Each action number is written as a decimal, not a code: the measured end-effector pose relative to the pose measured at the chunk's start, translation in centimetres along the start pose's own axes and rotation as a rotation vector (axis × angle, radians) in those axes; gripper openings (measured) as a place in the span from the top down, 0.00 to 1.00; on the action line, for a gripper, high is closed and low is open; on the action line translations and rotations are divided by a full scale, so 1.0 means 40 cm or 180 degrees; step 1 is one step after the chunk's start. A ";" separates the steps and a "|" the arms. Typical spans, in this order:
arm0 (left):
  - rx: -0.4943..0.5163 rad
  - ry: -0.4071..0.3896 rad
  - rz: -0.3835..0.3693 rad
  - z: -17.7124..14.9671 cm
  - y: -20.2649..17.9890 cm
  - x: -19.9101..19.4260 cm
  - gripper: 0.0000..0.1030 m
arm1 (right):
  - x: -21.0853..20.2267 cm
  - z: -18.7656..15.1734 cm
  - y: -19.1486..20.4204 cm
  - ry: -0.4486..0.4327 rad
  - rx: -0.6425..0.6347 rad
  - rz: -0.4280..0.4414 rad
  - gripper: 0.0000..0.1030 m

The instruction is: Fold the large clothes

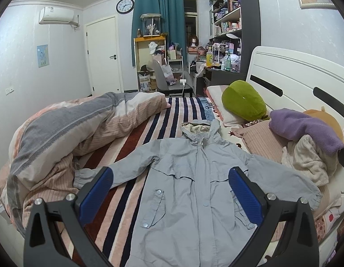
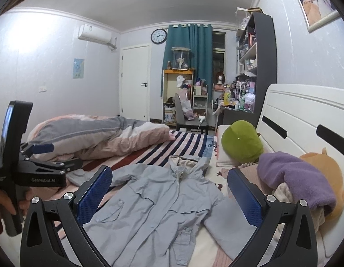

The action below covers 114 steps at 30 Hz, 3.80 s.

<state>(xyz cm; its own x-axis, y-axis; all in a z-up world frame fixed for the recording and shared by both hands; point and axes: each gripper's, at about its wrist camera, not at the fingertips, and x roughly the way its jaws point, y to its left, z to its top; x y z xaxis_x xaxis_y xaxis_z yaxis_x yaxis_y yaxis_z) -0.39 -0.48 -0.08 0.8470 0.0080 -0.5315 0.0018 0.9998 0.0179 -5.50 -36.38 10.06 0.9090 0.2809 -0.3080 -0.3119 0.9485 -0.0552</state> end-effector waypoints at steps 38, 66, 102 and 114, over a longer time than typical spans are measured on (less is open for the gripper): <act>-0.0016 0.0052 -0.0042 0.016 -0.031 0.050 0.01 | 0.041 -0.026 -0.042 -0.0018 -0.0069 -0.0202 0.00; -0.0675 0.1119 0.0288 -0.222 0.504 0.518 0.05 | 0.409 -0.178 0.112 0.0752 -0.0366 0.0009 0.00; -0.1260 0.1423 0.0720 -0.310 0.801 0.917 0.93 | 0.666 -0.287 0.161 0.1280 0.0070 -0.0131 0.00; -0.0609 0.0801 0.0563 -0.078 0.519 0.718 0.97 | 0.550 -0.219 0.014 0.0945 0.0072 -0.0006 0.00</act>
<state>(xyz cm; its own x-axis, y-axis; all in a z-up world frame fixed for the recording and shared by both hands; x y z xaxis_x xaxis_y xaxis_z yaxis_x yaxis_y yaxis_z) 22.31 20.54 -17.64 0.6680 0.1610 -0.7265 -0.2527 0.9674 -0.0179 11.90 -30.95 -5.05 0.7879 0.2272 -0.5724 -0.3009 0.9530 -0.0359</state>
